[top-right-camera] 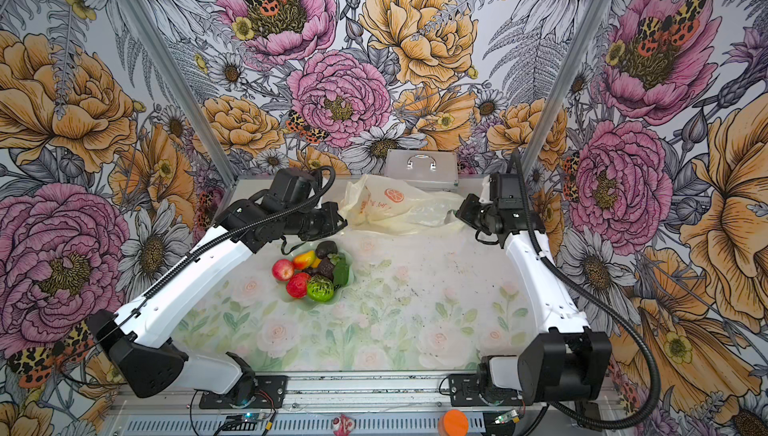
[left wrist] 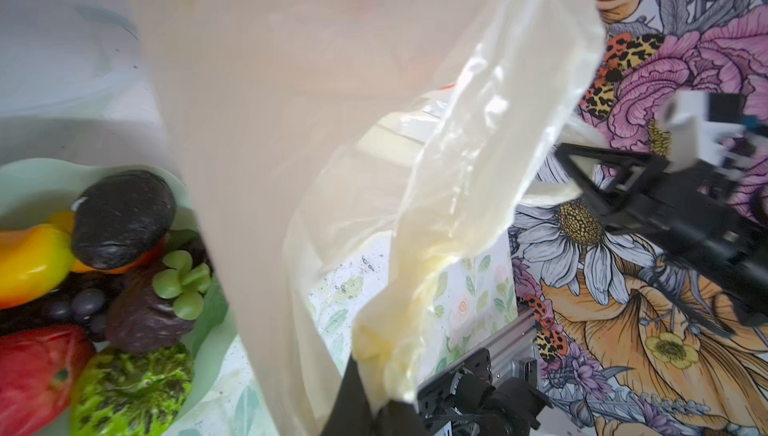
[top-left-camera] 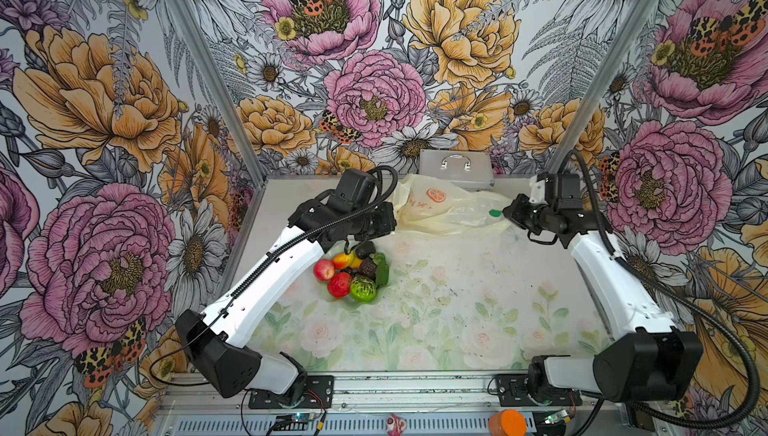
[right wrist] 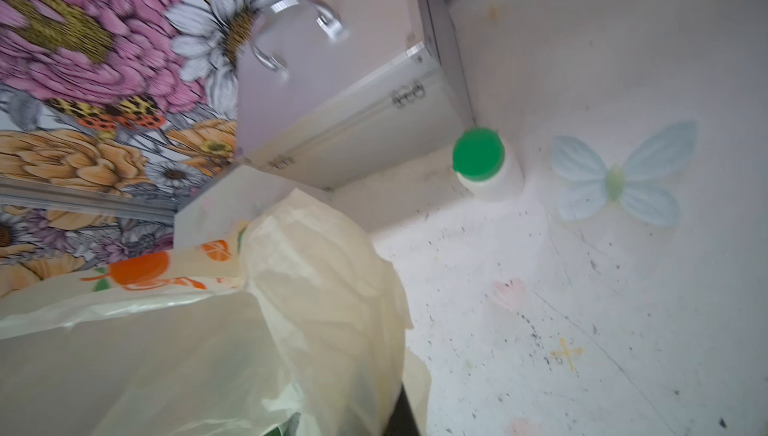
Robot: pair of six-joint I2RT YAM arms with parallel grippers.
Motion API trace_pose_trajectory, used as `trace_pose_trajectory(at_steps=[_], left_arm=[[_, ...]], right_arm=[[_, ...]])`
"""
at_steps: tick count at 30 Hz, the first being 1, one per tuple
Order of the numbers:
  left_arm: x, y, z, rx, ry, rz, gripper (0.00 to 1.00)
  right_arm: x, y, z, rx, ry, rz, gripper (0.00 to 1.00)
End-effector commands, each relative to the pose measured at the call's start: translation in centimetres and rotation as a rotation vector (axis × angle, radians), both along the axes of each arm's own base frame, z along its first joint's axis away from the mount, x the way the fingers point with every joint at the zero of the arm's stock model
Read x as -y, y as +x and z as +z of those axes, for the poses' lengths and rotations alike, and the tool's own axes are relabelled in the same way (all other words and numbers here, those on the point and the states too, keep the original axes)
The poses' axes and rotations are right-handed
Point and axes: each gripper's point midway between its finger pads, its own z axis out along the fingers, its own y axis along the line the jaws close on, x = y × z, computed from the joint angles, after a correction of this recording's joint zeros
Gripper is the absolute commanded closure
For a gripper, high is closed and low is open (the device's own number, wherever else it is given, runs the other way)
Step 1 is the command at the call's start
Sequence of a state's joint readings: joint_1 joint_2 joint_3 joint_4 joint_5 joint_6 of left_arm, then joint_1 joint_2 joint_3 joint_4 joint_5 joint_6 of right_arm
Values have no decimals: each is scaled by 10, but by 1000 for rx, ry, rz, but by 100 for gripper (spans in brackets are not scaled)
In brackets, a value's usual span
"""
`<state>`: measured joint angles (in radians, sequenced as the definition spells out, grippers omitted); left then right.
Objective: Place the fruits into the plastic bag
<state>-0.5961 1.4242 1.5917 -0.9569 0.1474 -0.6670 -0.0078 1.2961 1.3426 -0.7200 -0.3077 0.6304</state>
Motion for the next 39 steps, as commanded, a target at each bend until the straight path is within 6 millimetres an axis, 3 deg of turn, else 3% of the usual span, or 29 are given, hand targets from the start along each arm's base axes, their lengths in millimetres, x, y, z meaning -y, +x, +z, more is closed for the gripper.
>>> trace_pose_trajectory(at_steps=[1,8,12,16,19,21,23,25,28,31,33,36,37,38,39], left_arm=[[-29,5,26,84,50,46,100],[-75,22,40,125,76,189,100],[-87,25,43,136,77,223,100],[-71,22,33,111,77,165,100],[-59,27,17,72,75,141,100],[-50,40,11,43,46,140,100],[-43,61,22,58,28,145,100],[-34,86,57,137,-7,151,100],[-22,107,142,336,-95,164,100],[-19,85,242,611,-162,167,100],[-12,63,292,770,-207,158,100],[-10,7,351,981,-236,122,100],[-6,-11,359,1030,-214,101,100],[3,-20,354,1057,-154,94,100],[6,-29,347,1069,-116,94,100]], right_arm=[[3,-6,53,105,13,-22,100],[6,-24,133,269,26,-48,100],[1,-39,152,290,42,-27,100],[-13,-50,137,219,99,23,100],[-24,-49,102,122,128,38,100],[-26,-38,84,73,116,35,100],[-29,-16,89,87,118,42,100],[-34,10,122,165,128,63,100],[-45,28,230,426,123,110,100],[-47,-3,343,751,112,125,100],[-37,-48,404,960,112,93,100],[-26,-110,447,1136,88,67,100],[-26,-118,447,1137,74,70,100],[-26,-122,440,1117,50,75,100],[-26,-117,420,1055,18,76,100]])
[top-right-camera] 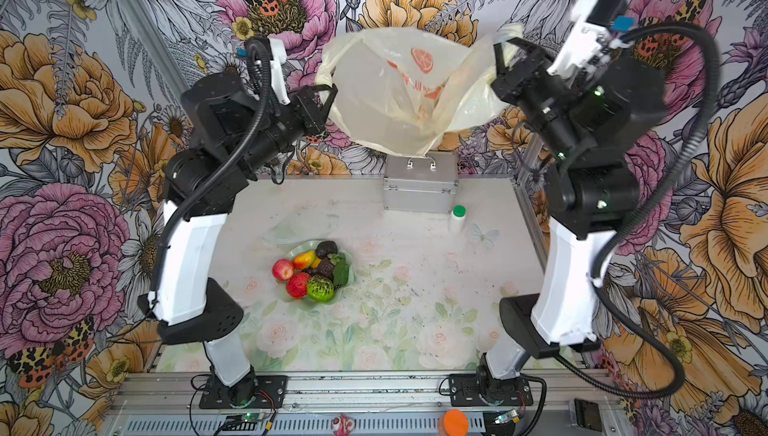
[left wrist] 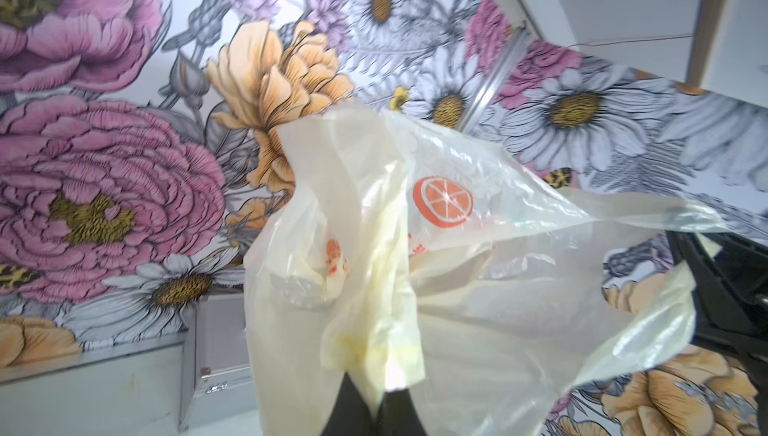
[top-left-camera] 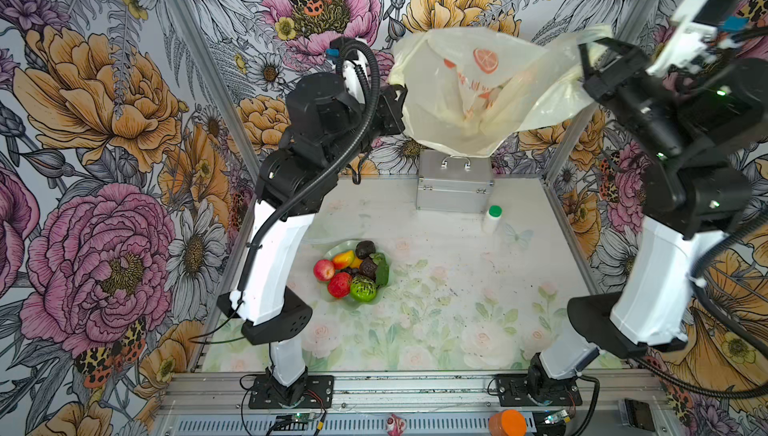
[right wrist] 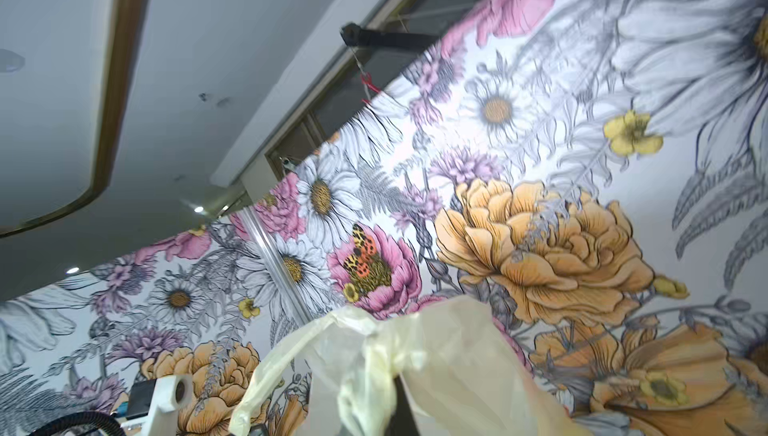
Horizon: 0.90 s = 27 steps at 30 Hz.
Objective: Place the fruits into the plastic bag
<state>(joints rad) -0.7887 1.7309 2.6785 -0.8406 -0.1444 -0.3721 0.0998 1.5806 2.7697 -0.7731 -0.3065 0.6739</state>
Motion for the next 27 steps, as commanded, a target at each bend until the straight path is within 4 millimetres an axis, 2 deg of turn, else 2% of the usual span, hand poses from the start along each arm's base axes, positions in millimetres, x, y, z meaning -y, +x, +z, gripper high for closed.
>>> trace_pose_trajectory(at_steps=[1,2,3,4,5,6,7,8,9,10,11,12,15,17,19,21,23,27], left_arm=[[-14,-17,-6,109,129,161,100],[-13,-9,-38,45,158,181,100],[-15,3,-84,-49,195,202,100],[-20,16,-129,-158,197,225,100],[-26,31,-196,-333,204,227,100],[-28,35,-262,-513,217,194,100],[-30,31,-308,-646,219,169,100],[-31,19,-339,-715,233,159,100],[-34,5,-351,-720,250,172,100],[-38,-3,-350,-696,257,189,100],[-41,-9,-343,-668,252,192,100],[-45,-11,-332,-645,238,194,100],[-56,-4,-288,-570,177,204,100],[-57,-1,-259,-514,161,199,100],[-54,1,-237,-480,150,187,100],[-50,3,-227,-472,152,167,100],[-46,2,-224,-472,151,149,100],[-47,-5,-223,-483,128,141,100]], right_arm=[[5,0,-39,-95,-80,-63,100],[8,21,-89,-239,-99,-87,100],[9,45,-168,-453,-113,-98,100],[8,54,-239,-641,-119,-91,100],[3,53,-323,-865,-108,-55,100],[-5,40,-400,-1073,-72,-2,100],[-11,24,-448,-1201,-36,38,100],[-14,8,-477,-1262,-7,51,100],[-10,-2,-478,-1237,1,30,100],[-4,-6,-465,-1180,-1,-4,100],[3,-7,-444,-1105,-15,-39,100],[7,-3,-412,-1018,-33,-54,100],[-2,16,-338,-872,-65,-7,100],[-8,26,-298,-801,-59,22,100],[-9,30,-269,-743,-51,25,100],[-10,31,-253,-707,-53,27,100],[-11,29,-249,-699,-53,38,100],[-15,24,-264,-732,-49,64,100]])
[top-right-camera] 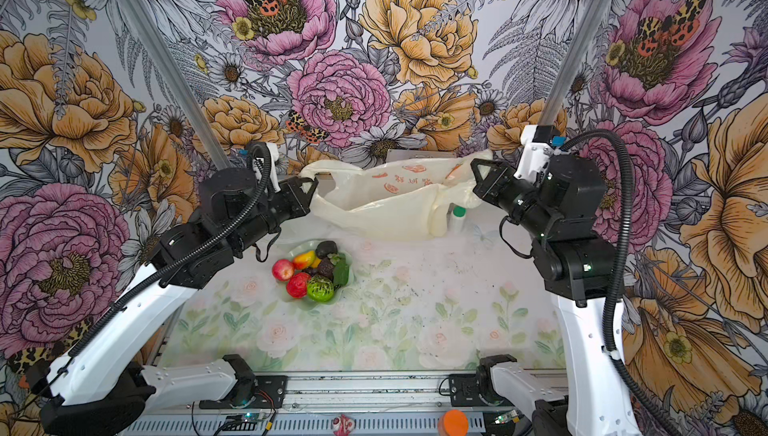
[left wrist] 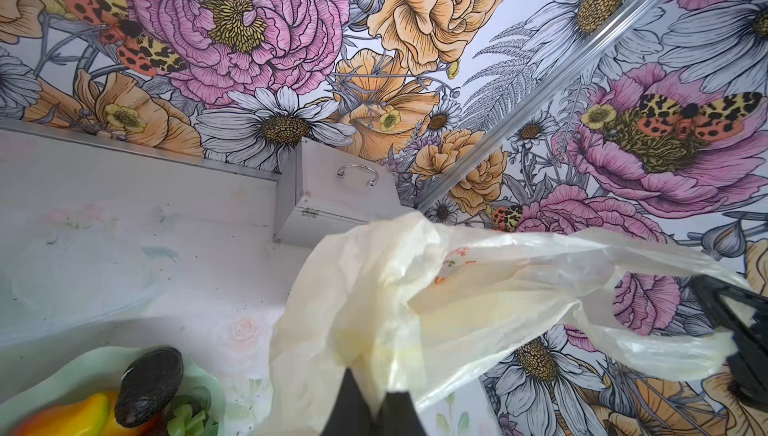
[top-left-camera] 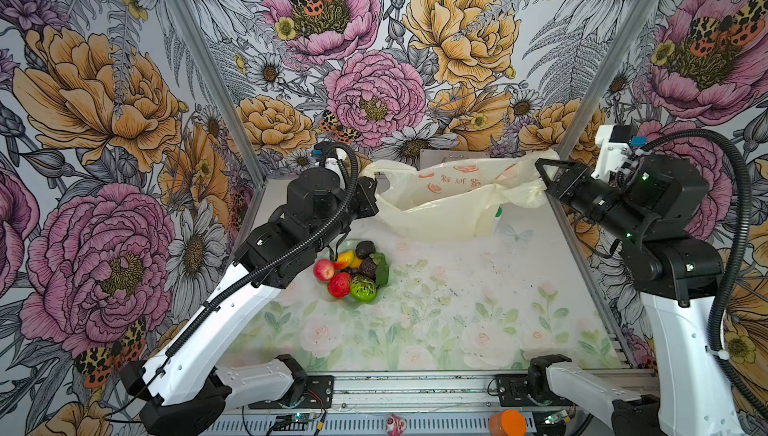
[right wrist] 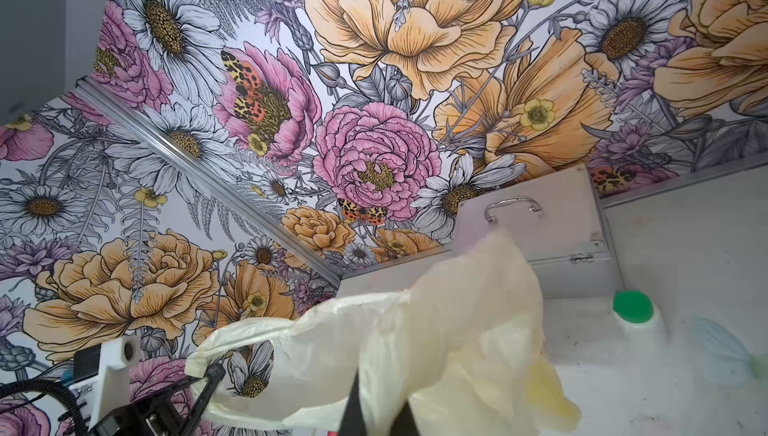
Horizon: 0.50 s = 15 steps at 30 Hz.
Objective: Place the fruits into the plastic bag
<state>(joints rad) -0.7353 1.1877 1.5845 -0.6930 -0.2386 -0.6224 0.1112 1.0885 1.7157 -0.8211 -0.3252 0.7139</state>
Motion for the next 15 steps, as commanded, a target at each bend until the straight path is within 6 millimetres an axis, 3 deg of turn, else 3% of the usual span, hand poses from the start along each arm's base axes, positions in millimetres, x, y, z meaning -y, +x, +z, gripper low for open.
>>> trace_pose_trajectory(at_steps=[1,7,11,13,15], left_arm=[[7,-2,-28,-70,45,-25,100],[8,-6,-50,-132,33,-46,100],[19,19,-87,-261,40,-70,100],[23,48,-95,-306,34,-76,100],[26,83,-71,-263,22,-77,100]], right_arm=[[-7,6,-40,-119,-12,33,100],[-5,3,-79,-210,0,20,100],[-9,29,-128,-344,-18,24,100],[-14,56,-118,-301,-34,41,100],[-17,89,-70,-176,-42,45,100]])
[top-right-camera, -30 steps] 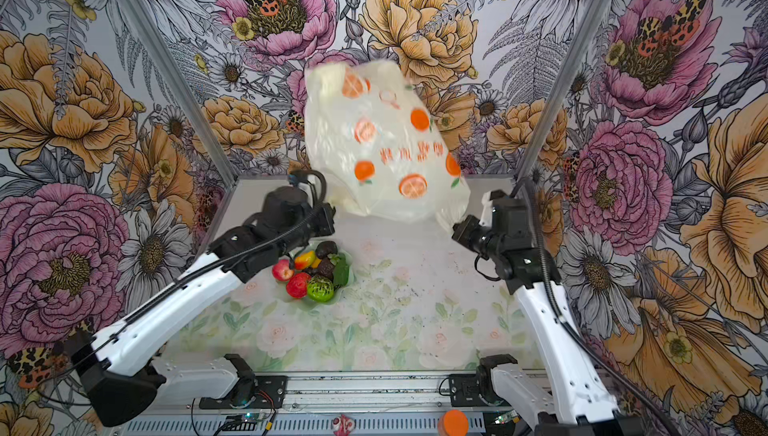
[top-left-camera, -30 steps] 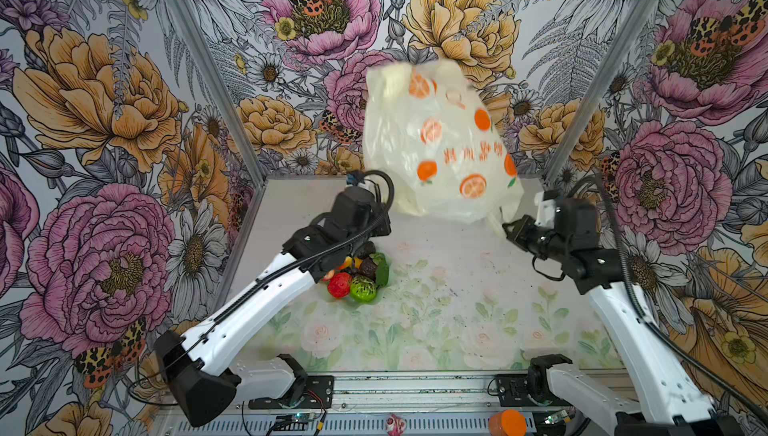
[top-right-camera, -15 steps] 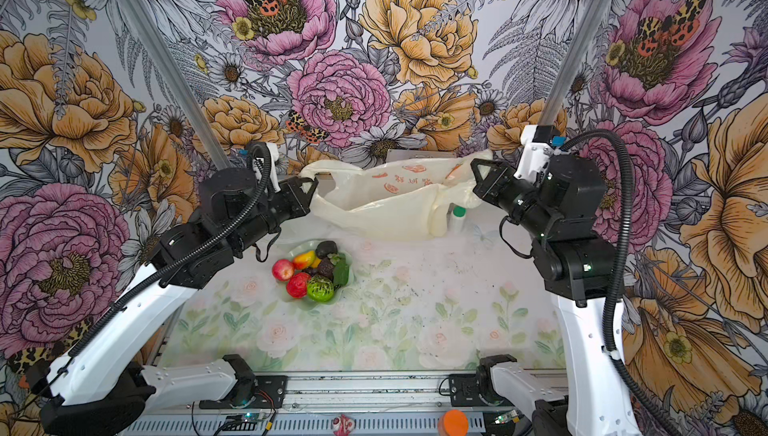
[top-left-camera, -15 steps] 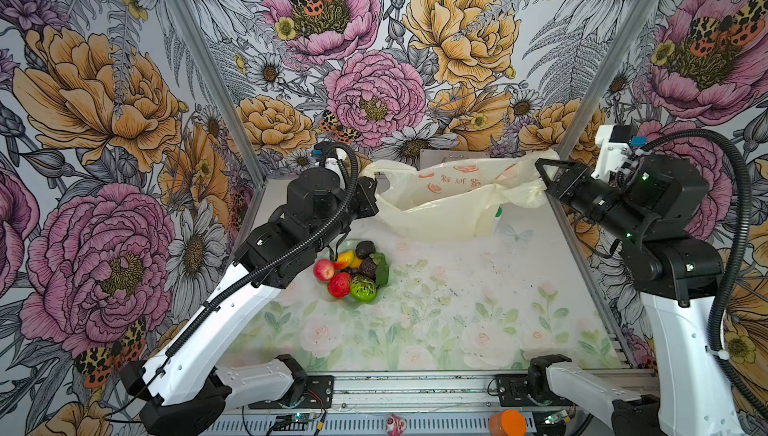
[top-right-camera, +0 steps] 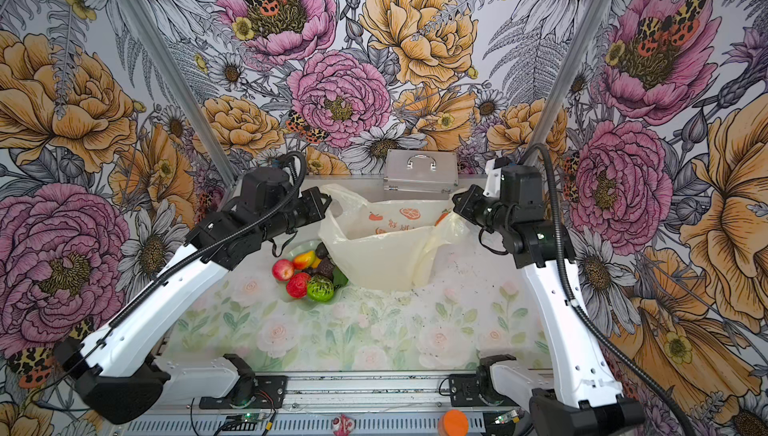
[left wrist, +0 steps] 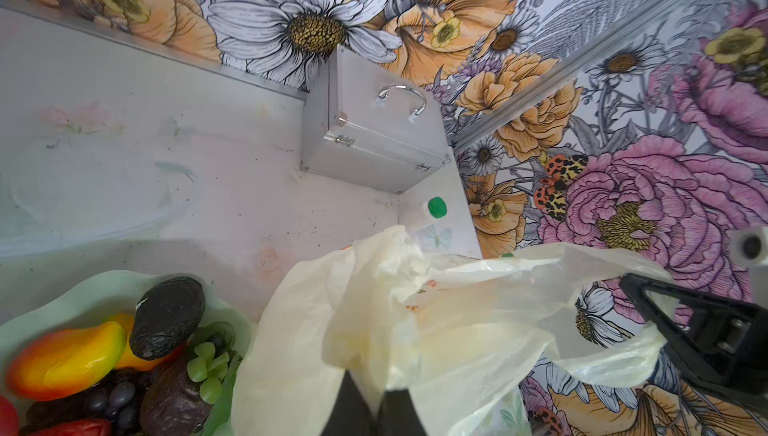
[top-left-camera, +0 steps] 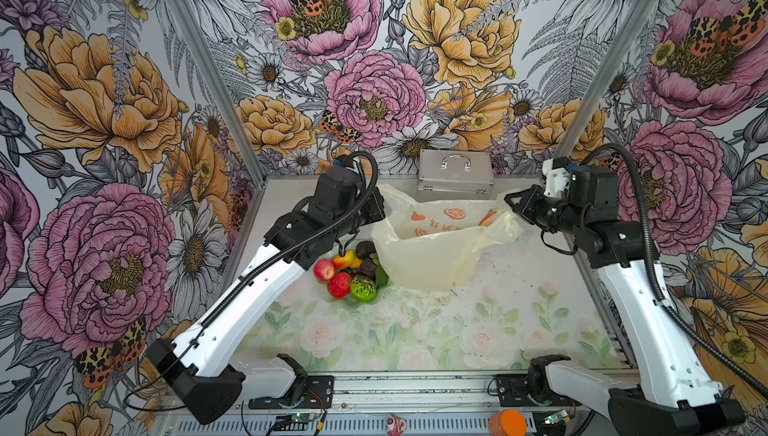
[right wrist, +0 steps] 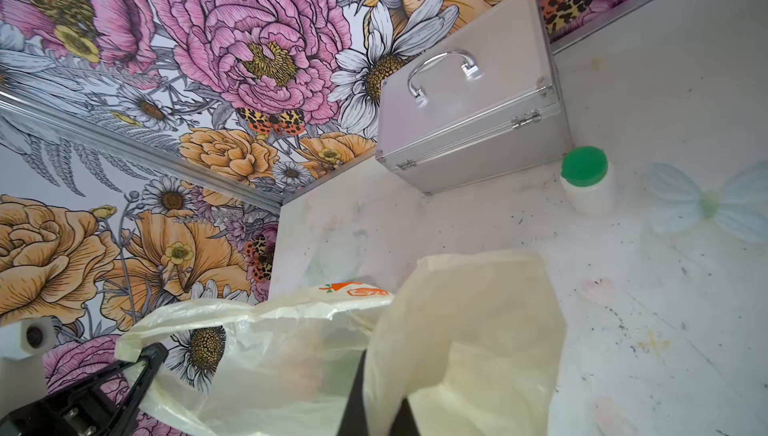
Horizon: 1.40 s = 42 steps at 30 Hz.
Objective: Place the fruits into the plastic bag
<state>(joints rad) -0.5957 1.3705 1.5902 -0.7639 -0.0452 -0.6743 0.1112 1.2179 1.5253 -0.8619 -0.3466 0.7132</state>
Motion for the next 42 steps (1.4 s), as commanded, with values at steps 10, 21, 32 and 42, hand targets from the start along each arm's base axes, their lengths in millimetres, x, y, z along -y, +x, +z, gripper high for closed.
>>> trace_pose_trajectory(at_steps=[10,21,32,42], left_arm=[[9,-76,329,888,-96,-56,100],[5,-13,-79,-6,19,24,100],[-51,-9,-22,123,-14,102,100],[-130,-12,-7,163,-13,256,100]], right_arm=[[14,-91,388,1119,128,-45,100],[-24,-36,-154,-319,5,78,100],[-49,32,-40,-28,-14,106,100],[-117,77,-26,27,-31,234,100]])
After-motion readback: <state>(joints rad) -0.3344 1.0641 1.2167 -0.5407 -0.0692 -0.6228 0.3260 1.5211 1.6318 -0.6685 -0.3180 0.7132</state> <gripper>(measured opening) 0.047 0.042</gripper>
